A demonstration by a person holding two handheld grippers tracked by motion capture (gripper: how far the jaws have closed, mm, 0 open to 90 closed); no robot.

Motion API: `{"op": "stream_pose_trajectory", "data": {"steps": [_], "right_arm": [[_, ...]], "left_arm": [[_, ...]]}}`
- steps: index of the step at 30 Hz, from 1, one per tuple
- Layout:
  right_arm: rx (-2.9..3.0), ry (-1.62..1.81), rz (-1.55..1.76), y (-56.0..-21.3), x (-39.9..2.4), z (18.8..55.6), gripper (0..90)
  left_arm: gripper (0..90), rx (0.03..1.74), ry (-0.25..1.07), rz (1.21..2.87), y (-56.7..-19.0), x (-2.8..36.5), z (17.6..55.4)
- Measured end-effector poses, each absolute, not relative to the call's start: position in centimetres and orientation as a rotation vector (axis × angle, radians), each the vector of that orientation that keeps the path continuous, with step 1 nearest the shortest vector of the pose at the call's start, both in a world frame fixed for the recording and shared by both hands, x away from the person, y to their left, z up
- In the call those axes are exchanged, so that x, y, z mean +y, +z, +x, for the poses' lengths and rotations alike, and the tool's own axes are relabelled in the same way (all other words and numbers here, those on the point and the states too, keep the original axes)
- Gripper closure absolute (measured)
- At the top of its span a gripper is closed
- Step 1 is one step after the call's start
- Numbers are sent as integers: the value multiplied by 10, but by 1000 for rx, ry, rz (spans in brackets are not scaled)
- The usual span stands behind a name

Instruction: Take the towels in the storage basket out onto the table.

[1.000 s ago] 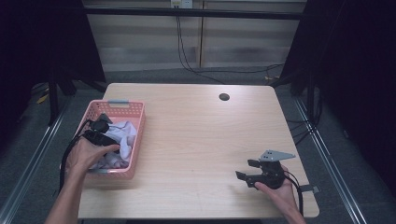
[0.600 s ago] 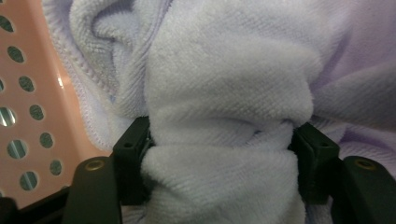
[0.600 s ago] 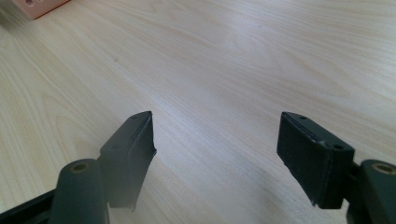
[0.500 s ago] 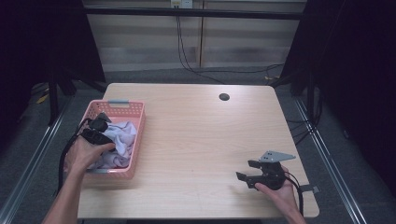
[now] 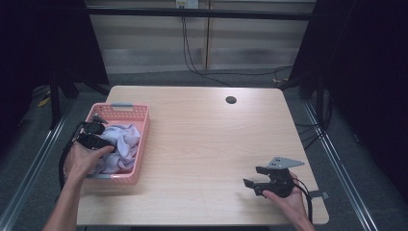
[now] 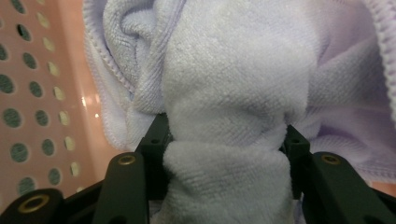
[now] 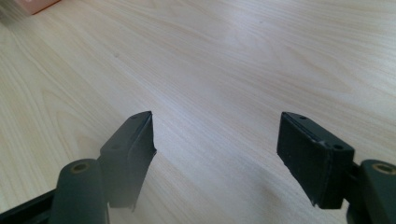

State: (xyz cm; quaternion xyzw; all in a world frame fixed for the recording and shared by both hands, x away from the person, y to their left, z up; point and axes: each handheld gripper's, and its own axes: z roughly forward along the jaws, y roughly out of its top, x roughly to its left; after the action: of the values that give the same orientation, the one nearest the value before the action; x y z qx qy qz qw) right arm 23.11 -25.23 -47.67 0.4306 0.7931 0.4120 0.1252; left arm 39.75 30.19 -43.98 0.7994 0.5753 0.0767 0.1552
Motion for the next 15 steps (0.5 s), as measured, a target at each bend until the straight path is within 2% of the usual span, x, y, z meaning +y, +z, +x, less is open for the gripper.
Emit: {"op": "stream_pose_trajectory", "data": {"steps": [7, 15], "right_arm": [[2309, 1199, 1258, -477, -253, 231, 275], [2317, 1196, 1254, -477, -252, 231, 275]], "left_arm": [[521, 1603, 214, 2212, -423, 313, 391], [517, 1547, 208, 2231, -414, 305, 385]]}}
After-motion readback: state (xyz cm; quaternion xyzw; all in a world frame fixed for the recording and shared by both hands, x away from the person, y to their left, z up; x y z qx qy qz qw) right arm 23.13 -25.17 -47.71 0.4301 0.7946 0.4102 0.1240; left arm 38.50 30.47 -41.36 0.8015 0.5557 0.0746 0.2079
